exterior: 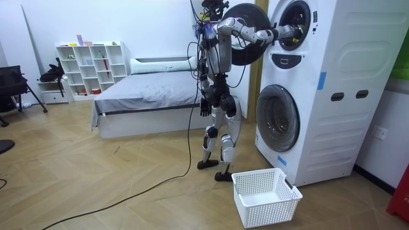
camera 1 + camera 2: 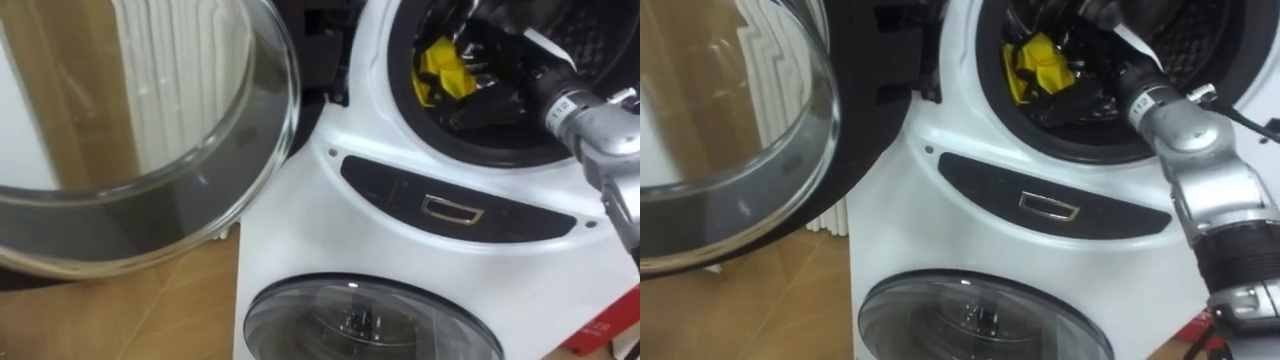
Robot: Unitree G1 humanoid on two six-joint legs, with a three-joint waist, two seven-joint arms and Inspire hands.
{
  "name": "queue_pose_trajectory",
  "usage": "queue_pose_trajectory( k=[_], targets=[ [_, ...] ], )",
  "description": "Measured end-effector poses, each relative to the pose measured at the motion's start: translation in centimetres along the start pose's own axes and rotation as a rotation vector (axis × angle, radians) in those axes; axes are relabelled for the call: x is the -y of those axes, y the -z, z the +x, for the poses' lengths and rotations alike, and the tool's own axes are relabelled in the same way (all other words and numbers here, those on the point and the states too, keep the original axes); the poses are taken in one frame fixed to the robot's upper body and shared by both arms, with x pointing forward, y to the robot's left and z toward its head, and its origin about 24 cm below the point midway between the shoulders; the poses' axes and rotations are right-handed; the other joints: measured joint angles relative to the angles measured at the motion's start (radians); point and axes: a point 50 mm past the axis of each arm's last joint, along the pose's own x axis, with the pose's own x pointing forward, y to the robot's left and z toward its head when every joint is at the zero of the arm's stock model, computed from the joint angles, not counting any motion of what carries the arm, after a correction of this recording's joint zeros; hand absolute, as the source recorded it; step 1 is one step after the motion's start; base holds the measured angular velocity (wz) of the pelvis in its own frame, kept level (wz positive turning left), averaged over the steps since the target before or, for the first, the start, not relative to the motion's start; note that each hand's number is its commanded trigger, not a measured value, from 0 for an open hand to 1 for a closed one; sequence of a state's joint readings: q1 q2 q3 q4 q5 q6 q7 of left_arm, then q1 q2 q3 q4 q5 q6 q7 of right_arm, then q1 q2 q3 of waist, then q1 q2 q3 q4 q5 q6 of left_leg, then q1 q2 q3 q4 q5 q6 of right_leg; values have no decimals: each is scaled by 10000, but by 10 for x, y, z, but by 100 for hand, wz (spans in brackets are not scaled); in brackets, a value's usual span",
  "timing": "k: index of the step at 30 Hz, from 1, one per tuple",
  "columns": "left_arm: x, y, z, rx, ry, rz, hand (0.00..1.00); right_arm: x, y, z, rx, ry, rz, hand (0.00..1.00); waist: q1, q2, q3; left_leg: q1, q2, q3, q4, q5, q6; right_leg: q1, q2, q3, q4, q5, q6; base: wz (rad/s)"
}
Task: Pick clothes from washing machine
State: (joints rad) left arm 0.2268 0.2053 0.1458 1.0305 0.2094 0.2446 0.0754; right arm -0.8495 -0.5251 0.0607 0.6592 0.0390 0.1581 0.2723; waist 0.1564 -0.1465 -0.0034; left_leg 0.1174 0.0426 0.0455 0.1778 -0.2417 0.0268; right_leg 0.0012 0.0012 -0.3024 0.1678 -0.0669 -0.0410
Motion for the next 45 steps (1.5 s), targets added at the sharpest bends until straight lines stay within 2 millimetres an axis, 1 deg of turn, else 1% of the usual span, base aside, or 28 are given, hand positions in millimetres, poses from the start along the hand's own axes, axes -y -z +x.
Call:
queue_pose_trajectory(
  k=[3, 5, 6, 7, 8, 11, 15, 18, 21, 23, 24, 25, 26, 28, 29, 30, 32, 34, 36, 37, 38, 39, 40, 41, 42, 43, 44, 45],
  targets=[
    [0, 1, 0, -189, 87, -58, 0, 2, 9, 2, -593, -444, 423, 0, -67, -38, -26, 11, -7, -72, 10, 0, 0, 53, -23, -31, -1, -9, 14, 11],
    [0, 2, 0, -336, 133, -81, 0, 3, 12, 4, -988, -801, 776, 0, -89, -9, -4, 106, -12, -95, 3, 0, 1, 161, -30, -87, -20, -9, 14, 3],
    [0, 3, 0, -398, 132, -95, 0, 2, 16, 5, -1314, -1038, 969, 40, -91, 14, 4, 176, -10, -144, -70, 0, 1, 243, -36, -155, -14, -24, 30, 15],
    [-1, 3, 0, -410, 114, -128, 0, 2, 21, 5, -1581, -1214, 1190, 69, -128, 11, 5, 221, -12, -228, -93, 0, 0, 315, -42, -167, -27, -35, 37, 17],
    [-1, 2, 0, -393, 108, -125, 0, 2, 23, 5, -1694, -1300, 1256, 100, -125, 8, 6, 255, -10, -241, -98, 0, 0, 348, -39, -158, -25, -37, 39, 13],
    [-2, 5, 1, -622, 92, -77, 0, 0, 34, 3, -2101, -1640, 1544, 100, -122, 10, 14, 424, -7, -270, -103, -2, -2, 601, -1, -124, -175, -41, 43, 6],
    [-6, -4, 2, -479, 23, -78, 0, 4, 38, 1, -2289, -1484, 1464, 100, -18, 13, 21, 482, 3, -254, -119, -4, -6, 678, 8, -226, -182, -41, 43, 3],
    [-7, -11, 2, -334, -2, -85, 0, 16, 42, -3, -2455, -1044, 1327, 100, 168, 50, 49, 507, -7, -264, -107, -3, -6, 686, 35, -269, -191, -42, 44, 0],
    [-10, -15, 2, -268, -62, 95, 0, 20, 43, -4, -2492, -713, 1275, 100, 174, 34, 78, 516, -12, -263, -115, -2, -7, 742, 78, -243, -314, -42, 44, 0],
    [-11, -17, 3, -265, -73, 168, 0, 19, 43, -4, -2451, -730, 1248, 100, 179, 36, 116, 613, -14, -246, -117, -2, -7, 834, 82, -235, -366, -46, 50, 0],
    [-11, -19, 3, -240, -92, 229, 0, 18, 46, -5, -2396, -694, 1193, 100, 188, 30, 125, 692, -10, -230, -120, -2, -7, 903, 65, -208, -361, -51, 59, -5],
    [-12, -21, 3, -153, -108, 244, 0, 19, 46, -6, -2304, -570, 1141, 100, 224, 19, 131, 704, -1, -186, -125, -2, -7, 899, 33, -55, -358, -74, 96, -6],
    [-12, -23, 3, -87, -116, 183, 0, 18, 46, -6, -2260, -539, 1116, 100, 233, 7, 138, 695, 17, -166, -135, -2, -7, 882, 24, 1, -359, -98, 134, -10],
    [-13, -30, 3, 253, -225, 60, 0, 18, 44, -7, -1884, -188, 1035, 100, 307, -28, 190, 641, -7, -57, -157, -2, -7, 797, 20, 53, -355, -117, 165, -11],
    [-13, -31, 3, 328, -251, -57, 0, 18, 43, -7, -1844, -64, 1005, 100, 353, -31, 191, 616, -8, -25, -161, -2, -7, 762, 30, 77, -354, -119, 167, -18],
    [-14, -32, 3, 432, -259, -216, 0, 18, 40, -7, -1665, -17, 931, 100, 436, -49, 177, 589, -6, 97, -181, -2, -7, 659, 58, 202, -342, -119, 167, -27],
    [-15, -29, 3, 420, -375, -17, 0, 13, 31, -5, -1253, -98, 735, 100, 420, -75, 159, 565, -3, 95, -180, -2, -7, 583, 85, 309, -346, -118, 167, -27],
    [-16, -28, 3, 481, -519, -17, 0, 7, 23, -9, -606, 114, 485, 100, 459, -129, 114, 543, -2, 158, -177, -2, -7, 495, 170, 548, -345, -117, 164, -22],
    [-17, -25, 4, 446, -647, -35, 0, -1, 12, -11, -72, 70, 130, 100, 404, -136, 104, 592, -9, 367, -147, 0, -9, 450, 216, 632, -361, -121, 156, -34],
    [-16, -25, 4, 496, -676, -29, 0, -5, 5, -14, 248, 129, -18, 100, 346, -114, 79, 555, 9, 371, -143, 1, -10, 372, 246, 727, -354, -127, 146, -28],
    [-15, -23, 4, 473, -658, -23, 0, -6, 1, -15, 413, 157, -80, 100, 326, -93, 72, 518, 22, 410, -137, 1, -10, 325, 262, 806, -355, -125, 143, -18],
    [-14, -21, 3, 559, -615, -51, 0, -10, -6, -20, 754, 174, -316, 100, 241, -46, 73, 461, 25, 564, -51, 1, -12, 303, 202, 931, -377, -111, 120, -5],
    [-12, -17, 3, 567, -561, -82, 0, -16, -12, -27, 1154, 217, -705, 100, 126, -66, 56, 14, -4, 767, 759, -53, -139, 349, 49, 1414, -469, -68, 70, 6],
    [-10, -14, 3, 530, -515, -78, 0, -20, -15, -31, 1401, 252, -826, 100, 70, -125, 66, -437, -17, 835, 1359, -272, -373, 410, -116, 1981, -540, -51, 83, 35],
    [-4, -10, 2, 481, -407, -91, 0, -24, -21, -42, 1926, 334, -963, 100, -125, -105, 57, -1066, -78, 794, 1062, -322, -470, 444, -284, 2881, -547, -29, 133, 56],
    [-1, -14, 2, 612, -461, -119, 0, -23, -24, -55, 2347, 610, -988, 100, -265, -101, 18, -1724, -12, 764, 284, 599, -327, 238, -417, 3304, -423, -143, 360, 37],
    [-1, -15, 2, 674, -528, -136, 0, -25, -25, -59, 2496, 669, -960, 100, -184, -117, -22, -1804, 53, 979, 412, 947, -90, 163, -472, 3394, -277, -305, 581, -11],
    [1, -3, 1, 350, -604, -151, 0, -29, -31, -66, 2831, 679, -906, 100, -168, -38, -10, -1596, 17, 1367, 434, 942, -57, 236, -562, 3071, -253, -398, 727, -50]
  ],
)
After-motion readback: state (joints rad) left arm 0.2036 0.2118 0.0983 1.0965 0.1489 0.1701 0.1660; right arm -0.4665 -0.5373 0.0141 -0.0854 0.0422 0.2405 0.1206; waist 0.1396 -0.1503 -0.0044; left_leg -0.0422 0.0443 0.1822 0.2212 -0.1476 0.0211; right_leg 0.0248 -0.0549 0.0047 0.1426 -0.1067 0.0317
